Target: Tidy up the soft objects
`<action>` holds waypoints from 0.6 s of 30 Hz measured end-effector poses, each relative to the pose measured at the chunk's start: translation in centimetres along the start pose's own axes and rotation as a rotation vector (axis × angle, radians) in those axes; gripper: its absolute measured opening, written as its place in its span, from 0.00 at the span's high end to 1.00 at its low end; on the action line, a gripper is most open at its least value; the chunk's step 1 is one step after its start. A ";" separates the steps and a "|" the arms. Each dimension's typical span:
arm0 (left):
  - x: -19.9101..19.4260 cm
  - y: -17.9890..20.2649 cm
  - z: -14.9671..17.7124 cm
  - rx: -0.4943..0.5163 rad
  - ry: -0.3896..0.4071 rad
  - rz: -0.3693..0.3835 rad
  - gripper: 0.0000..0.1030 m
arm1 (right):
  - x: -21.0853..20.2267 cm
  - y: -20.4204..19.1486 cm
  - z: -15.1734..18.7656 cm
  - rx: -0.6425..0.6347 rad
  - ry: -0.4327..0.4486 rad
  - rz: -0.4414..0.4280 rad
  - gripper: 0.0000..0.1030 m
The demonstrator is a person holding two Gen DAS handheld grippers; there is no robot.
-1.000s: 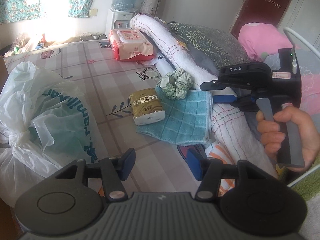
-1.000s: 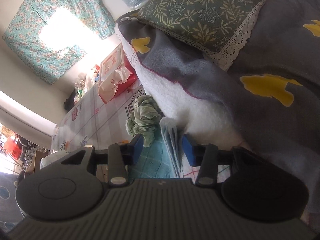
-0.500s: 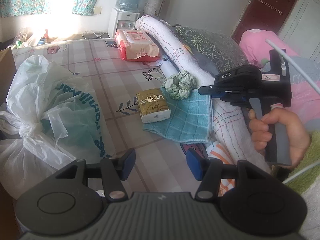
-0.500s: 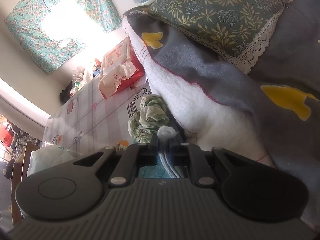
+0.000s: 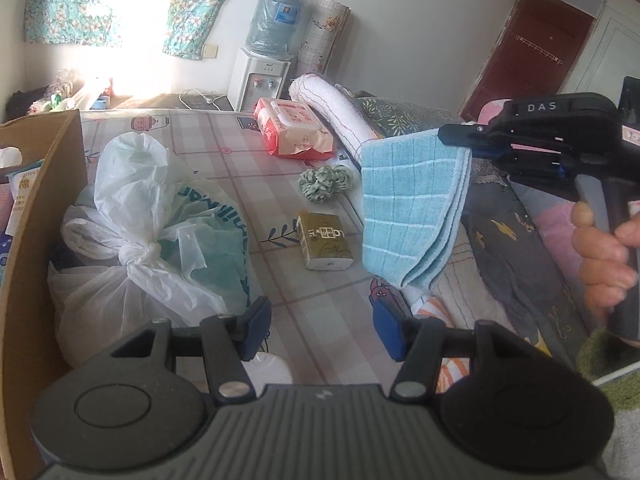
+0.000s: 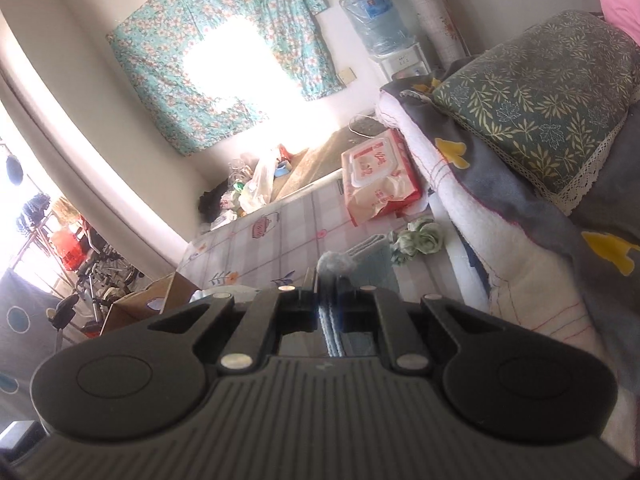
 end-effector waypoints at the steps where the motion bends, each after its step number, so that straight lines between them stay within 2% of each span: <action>1: -0.4 -0.1 0.1 0.001 0.005 0.001 0.45 | -1.0 -0.8 0.2 -0.008 0.003 -0.018 0.94; 7: -3.4 -0.4 1.1 0.027 0.036 0.015 0.45 | -7.5 -3.9 3.0 0.022 -0.004 -0.165 0.94; 11: -4.0 0.6 2.3 0.067 0.027 0.028 0.45 | -10.0 -3.0 5.8 0.118 -0.035 -0.239 0.94; 14: -3.4 1.6 3.8 0.091 -0.005 0.045 0.45 | -9.1 0.1 9.1 0.200 -0.103 -0.203 0.94; 15: -2.9 1.9 4.5 0.097 -0.025 0.052 0.45 | -8.3 1.6 10.7 0.228 -0.150 -0.173 0.94; 18: -1.6 2.7 6.1 0.103 -0.075 0.069 0.45 | -6.3 5.2 13.4 0.261 -0.189 -0.046 0.94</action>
Point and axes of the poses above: each gripper's, at about its wrist camera, not at the fingertips, and x roughly the way its jaws point, y to its right, z to its underside, the point moved 9 cm from there along x, roughly the way its jaws point, and after that the axes turned 4 degrees about -y, right-handed, at the moved point
